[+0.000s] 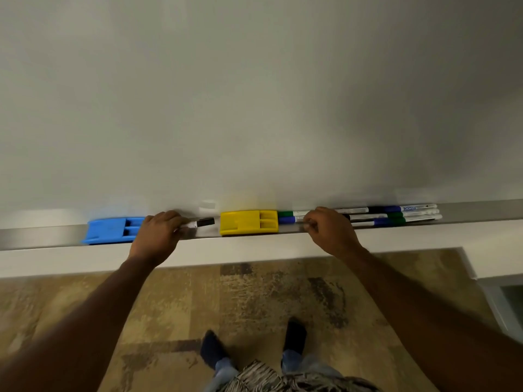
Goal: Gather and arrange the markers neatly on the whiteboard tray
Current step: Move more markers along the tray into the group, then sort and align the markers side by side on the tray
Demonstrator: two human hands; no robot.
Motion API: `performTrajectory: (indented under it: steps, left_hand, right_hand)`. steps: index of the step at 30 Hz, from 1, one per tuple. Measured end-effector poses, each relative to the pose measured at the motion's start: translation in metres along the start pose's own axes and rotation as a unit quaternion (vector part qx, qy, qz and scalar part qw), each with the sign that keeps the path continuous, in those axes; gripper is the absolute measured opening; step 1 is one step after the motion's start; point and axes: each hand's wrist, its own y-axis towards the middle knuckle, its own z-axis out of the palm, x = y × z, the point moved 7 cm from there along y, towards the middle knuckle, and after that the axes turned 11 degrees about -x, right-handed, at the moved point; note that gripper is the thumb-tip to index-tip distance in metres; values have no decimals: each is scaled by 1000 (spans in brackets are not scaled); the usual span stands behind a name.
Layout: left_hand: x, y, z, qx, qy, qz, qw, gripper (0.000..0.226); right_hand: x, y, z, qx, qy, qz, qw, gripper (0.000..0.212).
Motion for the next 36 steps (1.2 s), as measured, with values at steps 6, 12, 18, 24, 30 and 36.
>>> performTrajectory:
  steps: [6,12,18,24,30,36]
  left_hand:
    - [-1,0,12,24,-1,9,1000,24]
    - [4,3,25,51,-26,9,998,21]
    - [2,-1,26,52,-44,23,997,21]
    - [4,-5,10,-16,-72,-20,997,24]
    - [8,-21,-10,-149,-151,-135,968,22]
    - [-47,-35,-8,-150,-362,-212,895,22]
  right_hand:
    - [-2,13,7,53,-88,-22,994,27]
    - [2,22,11,74,-113,-53,989,26]
    - [5,26,18,103,-156,-58,981,21]
    - [8,27,19,97,-172,-83,977,22]
    - [18,25,-9,51,-129,-87,986,17]
    - [92,17,-29,-24,17,-87,996,9]
